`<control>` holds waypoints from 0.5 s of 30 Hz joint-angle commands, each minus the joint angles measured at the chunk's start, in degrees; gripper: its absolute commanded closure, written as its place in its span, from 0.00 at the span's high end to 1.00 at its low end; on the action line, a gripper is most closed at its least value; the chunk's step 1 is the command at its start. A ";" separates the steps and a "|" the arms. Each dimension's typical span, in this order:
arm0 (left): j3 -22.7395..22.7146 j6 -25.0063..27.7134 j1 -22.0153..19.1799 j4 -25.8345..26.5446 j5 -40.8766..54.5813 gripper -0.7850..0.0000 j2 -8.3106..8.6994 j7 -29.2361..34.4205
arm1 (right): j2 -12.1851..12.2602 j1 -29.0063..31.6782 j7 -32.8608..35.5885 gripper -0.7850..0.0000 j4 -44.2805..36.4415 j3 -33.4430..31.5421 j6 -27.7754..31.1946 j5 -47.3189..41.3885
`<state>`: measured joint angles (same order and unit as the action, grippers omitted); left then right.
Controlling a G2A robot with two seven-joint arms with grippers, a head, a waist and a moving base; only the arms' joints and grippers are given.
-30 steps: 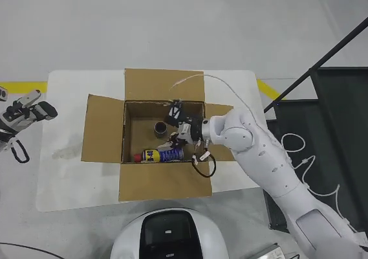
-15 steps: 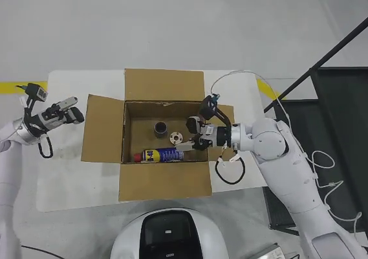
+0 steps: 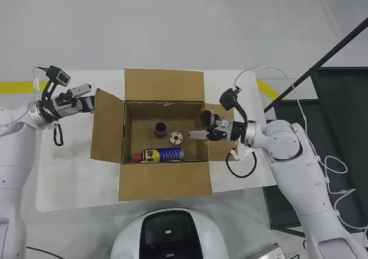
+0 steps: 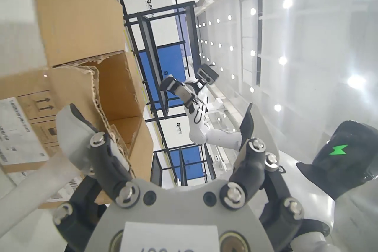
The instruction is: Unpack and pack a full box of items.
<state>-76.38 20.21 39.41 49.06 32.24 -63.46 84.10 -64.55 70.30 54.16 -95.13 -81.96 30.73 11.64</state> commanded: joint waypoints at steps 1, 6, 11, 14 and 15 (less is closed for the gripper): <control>1.45 -0.11 -0.49 0.94 -0.50 1.00 -0.13 0.10 | 0.48 1.70 -0.33 1.00 2.05 -3.72 -0.34 -4.03; 6.15 0.17 -2.37 0.57 -1.13 1.00 -1.09 -0.20 | 1.45 4.27 -0.87 1.00 7.73 -9.42 -1.63 -7.79; 11.88 2.51 -4.35 -0.56 -3.80 1.00 -2.58 -2.53 | 1.76 4.28 -3.23 1.00 12.25 -10.36 -1.89 -7.99; 14.98 3.26 -4.71 -0.30 -4.19 1.00 -3.41 -3.29 | 1.74 3.17 -4.63 1.00 16.19 -9.51 -2.57 -8.04; 15.78 3.47 -4.80 -0.25 -4.22 1.00 -3.61 -3.49 | 1.71 2.61 -4.91 1.00 17.76 -8.99 -2.95 -7.91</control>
<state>-61.50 23.54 34.69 48.76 27.96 -66.88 80.76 -62.81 73.45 49.53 -78.99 -91.40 28.11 3.63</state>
